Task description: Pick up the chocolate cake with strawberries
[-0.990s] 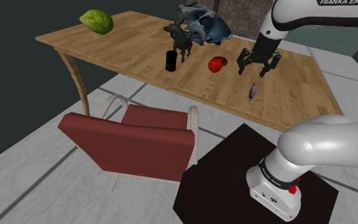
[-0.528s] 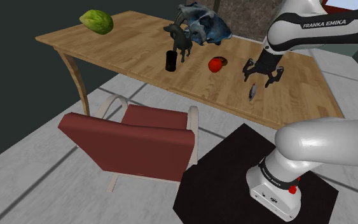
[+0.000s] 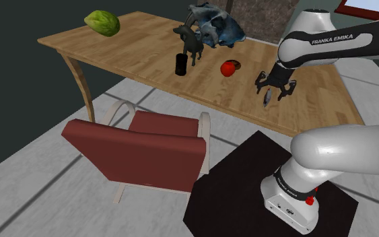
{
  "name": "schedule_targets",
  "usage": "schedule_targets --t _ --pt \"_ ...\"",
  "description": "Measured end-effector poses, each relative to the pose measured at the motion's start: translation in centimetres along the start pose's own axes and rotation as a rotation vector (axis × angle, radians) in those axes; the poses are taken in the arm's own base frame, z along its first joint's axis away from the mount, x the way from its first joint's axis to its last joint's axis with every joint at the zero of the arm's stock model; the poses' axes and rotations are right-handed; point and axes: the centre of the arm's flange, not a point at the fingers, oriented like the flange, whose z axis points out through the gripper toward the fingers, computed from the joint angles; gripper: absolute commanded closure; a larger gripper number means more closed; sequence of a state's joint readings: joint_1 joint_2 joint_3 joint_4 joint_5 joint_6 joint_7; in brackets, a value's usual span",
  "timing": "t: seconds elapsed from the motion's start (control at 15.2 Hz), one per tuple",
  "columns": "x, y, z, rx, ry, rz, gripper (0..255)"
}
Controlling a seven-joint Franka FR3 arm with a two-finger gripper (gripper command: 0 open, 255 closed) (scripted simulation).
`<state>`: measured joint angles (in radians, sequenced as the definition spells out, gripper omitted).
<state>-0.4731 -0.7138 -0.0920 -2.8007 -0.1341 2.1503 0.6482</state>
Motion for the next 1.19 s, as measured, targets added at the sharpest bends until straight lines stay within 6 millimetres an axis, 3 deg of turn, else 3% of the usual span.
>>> schedule_targets --t 0.07,0.73,1.19 --pt "0.0 0.0 0.2 0.000 0.000 0.000 255" --pt "0.1 0.0 0.3 0.001 0.001 0.000 255" --pt "0.4 0.0 -2.8 0.001 0.001 0.000 255"
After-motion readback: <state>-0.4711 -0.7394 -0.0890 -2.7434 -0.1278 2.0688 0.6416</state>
